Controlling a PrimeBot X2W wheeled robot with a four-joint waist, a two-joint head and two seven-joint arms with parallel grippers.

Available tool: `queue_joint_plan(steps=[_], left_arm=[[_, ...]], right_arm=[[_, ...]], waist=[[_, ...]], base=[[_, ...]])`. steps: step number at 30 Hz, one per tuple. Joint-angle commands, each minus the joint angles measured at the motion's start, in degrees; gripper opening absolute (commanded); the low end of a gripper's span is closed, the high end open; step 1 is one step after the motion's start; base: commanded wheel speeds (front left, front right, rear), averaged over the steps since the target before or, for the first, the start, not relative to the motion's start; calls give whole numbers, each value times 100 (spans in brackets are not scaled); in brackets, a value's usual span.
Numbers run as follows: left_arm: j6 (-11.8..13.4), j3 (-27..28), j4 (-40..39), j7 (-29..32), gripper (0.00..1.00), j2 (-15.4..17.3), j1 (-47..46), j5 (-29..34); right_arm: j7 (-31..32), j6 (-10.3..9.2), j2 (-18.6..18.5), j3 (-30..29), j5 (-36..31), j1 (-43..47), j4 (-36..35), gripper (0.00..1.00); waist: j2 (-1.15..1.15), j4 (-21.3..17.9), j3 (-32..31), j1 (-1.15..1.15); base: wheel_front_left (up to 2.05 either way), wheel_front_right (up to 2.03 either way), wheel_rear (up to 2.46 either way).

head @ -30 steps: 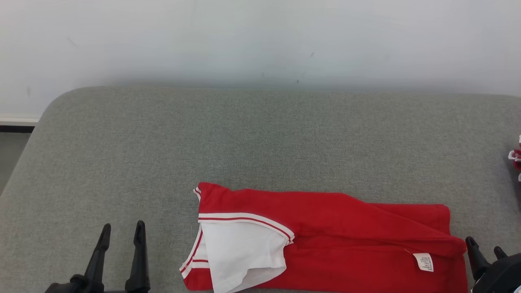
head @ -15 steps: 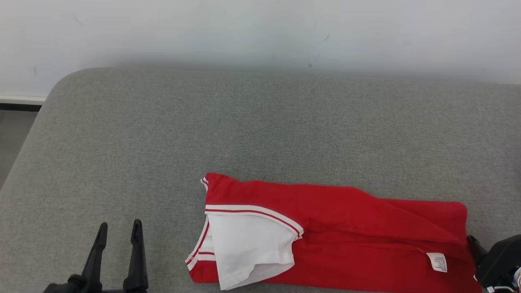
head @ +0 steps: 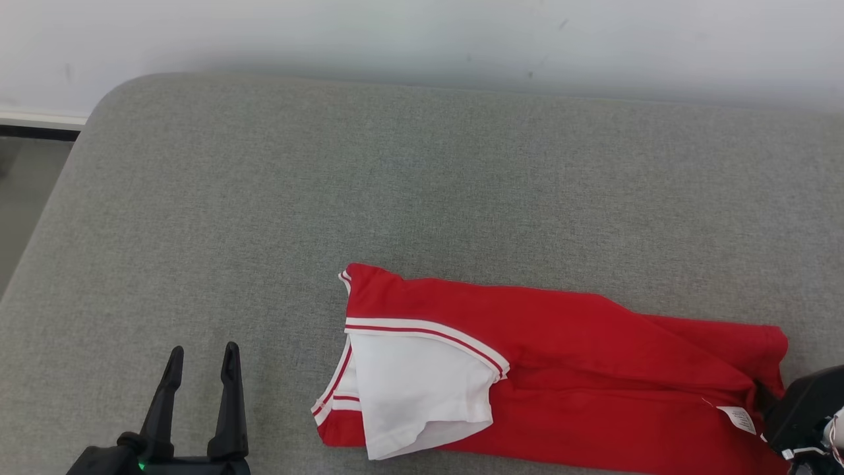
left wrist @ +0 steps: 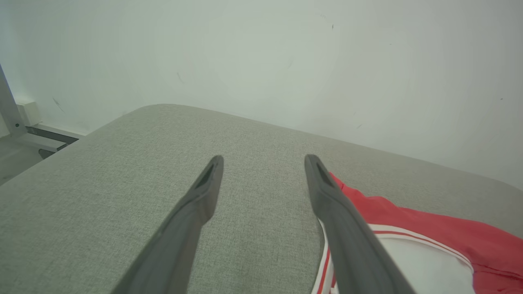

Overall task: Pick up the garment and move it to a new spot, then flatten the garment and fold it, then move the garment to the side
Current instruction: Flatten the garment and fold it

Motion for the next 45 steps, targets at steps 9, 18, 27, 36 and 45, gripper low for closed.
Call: queue_joint_plan(steps=[9,18,27,36,45], left_arm=[[6,-8,48,-16,100,-1,-58,-92],[6,69,44,-16,100,-47,130,-19],[6,160,59,-16,100,-97,298,86],[9,382,129,-16,100,-134,439,350],[14,426,233,-16,100,-278,518,445]], right_arm=[[-106,21,131,229,-28,-45,481,0],[-589,9,46,-291,-241,14,73,0],[-938,9,-180,-883,-592,279,-695,0],[-915,9,-230,-741,-560,601,-1351,0],[-439,9,-81,222,-247,1056,-2039,0]], waist=[[0,79,3,0],[0,-79,-270,0],[0,-239,-567,0],[0,-352,-813,0],[0,-396,-966,0]], base=[[0,0,0],[0,0,0],[0,0,0],[0,0,0],[0,0,0]])
